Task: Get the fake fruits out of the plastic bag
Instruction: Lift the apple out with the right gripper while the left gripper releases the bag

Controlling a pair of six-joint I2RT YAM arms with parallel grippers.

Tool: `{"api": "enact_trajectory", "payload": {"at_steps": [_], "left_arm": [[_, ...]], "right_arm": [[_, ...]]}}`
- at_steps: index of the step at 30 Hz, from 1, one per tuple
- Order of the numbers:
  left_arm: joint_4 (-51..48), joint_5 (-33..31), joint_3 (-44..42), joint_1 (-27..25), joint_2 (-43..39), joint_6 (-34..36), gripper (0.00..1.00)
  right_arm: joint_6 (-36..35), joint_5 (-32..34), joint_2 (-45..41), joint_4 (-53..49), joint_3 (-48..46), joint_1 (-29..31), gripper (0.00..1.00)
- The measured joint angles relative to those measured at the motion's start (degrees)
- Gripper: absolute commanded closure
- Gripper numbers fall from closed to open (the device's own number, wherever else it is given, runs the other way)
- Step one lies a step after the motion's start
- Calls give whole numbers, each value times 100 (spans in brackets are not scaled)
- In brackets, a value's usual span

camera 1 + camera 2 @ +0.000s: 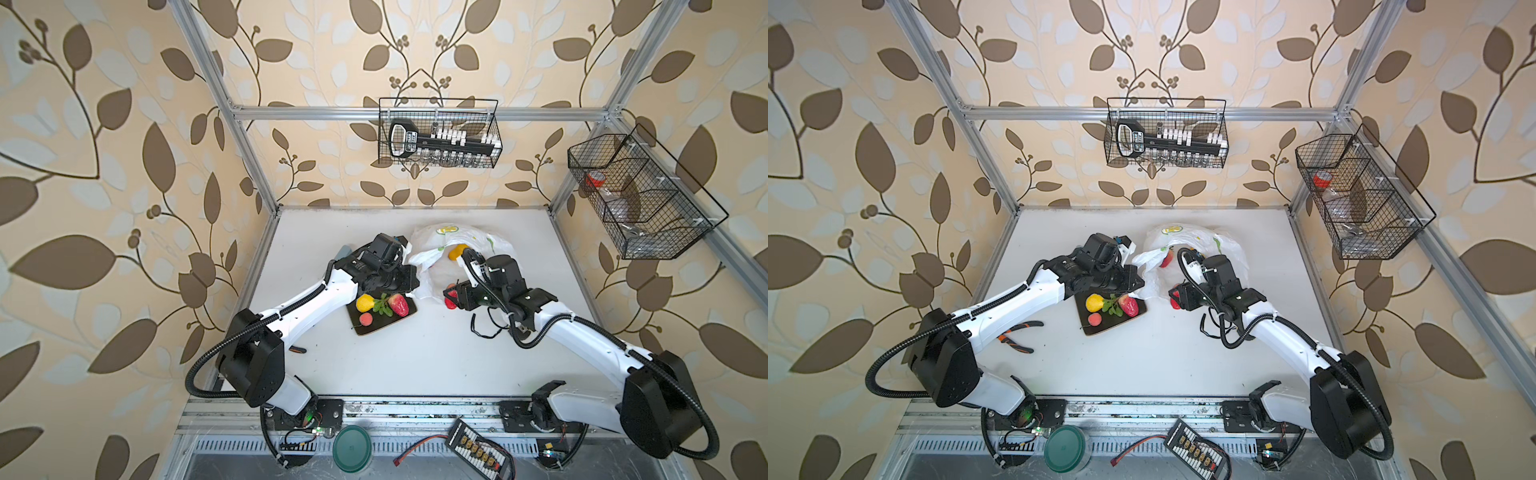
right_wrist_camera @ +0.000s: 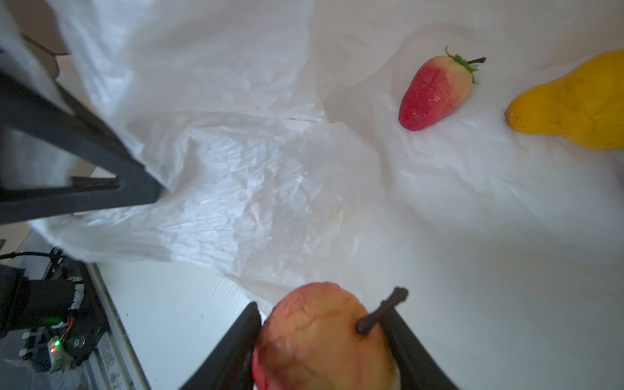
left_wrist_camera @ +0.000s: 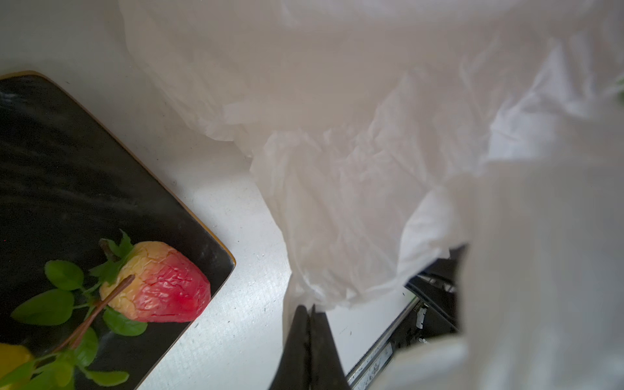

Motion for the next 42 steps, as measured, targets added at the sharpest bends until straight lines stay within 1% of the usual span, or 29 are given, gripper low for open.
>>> {"api": "enact_trajectory", "payload": {"at_steps": [5, 7, 11, 13, 15, 17, 18, 21, 25, 27, 28, 31, 34, 38, 42], "left_arm": [[39, -7, 37, 0, 166, -24, 100], [48, -24, 55, 0, 203, -48, 94], [107, -52, 55, 0, 210, -136, 77], [116, -46, 57, 0, 210, -138, 65], [94, -50, 55, 0, 203, -87, 48], [96, -44, 20, 0, 151, -28, 35], [103, -28, -31, 0, 90, 9, 30], [66, 42, -240, 0, -229, 160, 21], [-31, 179, -485, 0, -798, 295, 13], [-76, 149, -629, 0, -1145, 310, 8], [-127, 94, -675, 0, -1287, 323, 8], [-417, -444, -745, -4, -1784, 212, 7], [-793, -1335, -745, 2, -2256, -94, 7], [-1191, -2640, -839, 11, -2911, -688, 7], [-1506, -3818, -1161, 13, -3727, -1445, 8]], "right_arm": [[-208, -356, -616, -382, 0, 44, 48], [-251, -431, -828, -501, 0, 63, 48], [-284, -472, -1080, -691, 0, 63, 48], [-282, -468, -1147, -758, 4, 63, 49], [-278, -463, -1215, -804, 20, 74, 49], [-260, -466, -1263, -822, 72, 98, 49], [-254, -466, -1287, -820, 114, 120, 50], [-232, -487, -1298, -817, 306, 243, 50], [-210, -560, -1217, -811, 769, 461, 50], [-205, -605, -1123, -767, 1069, 538, 50], [-192, -619, -1078, -726, 1191, 560, 50], [-144, -634, -907, -551, 1578, 601, 50], [-107, -573, -621, -345, 1987, 702, 50], [-90, -382, 96, -15, 2658, 1021, 50], [-114, 79, 1069, 160, 3373, 1561, 49]]}}
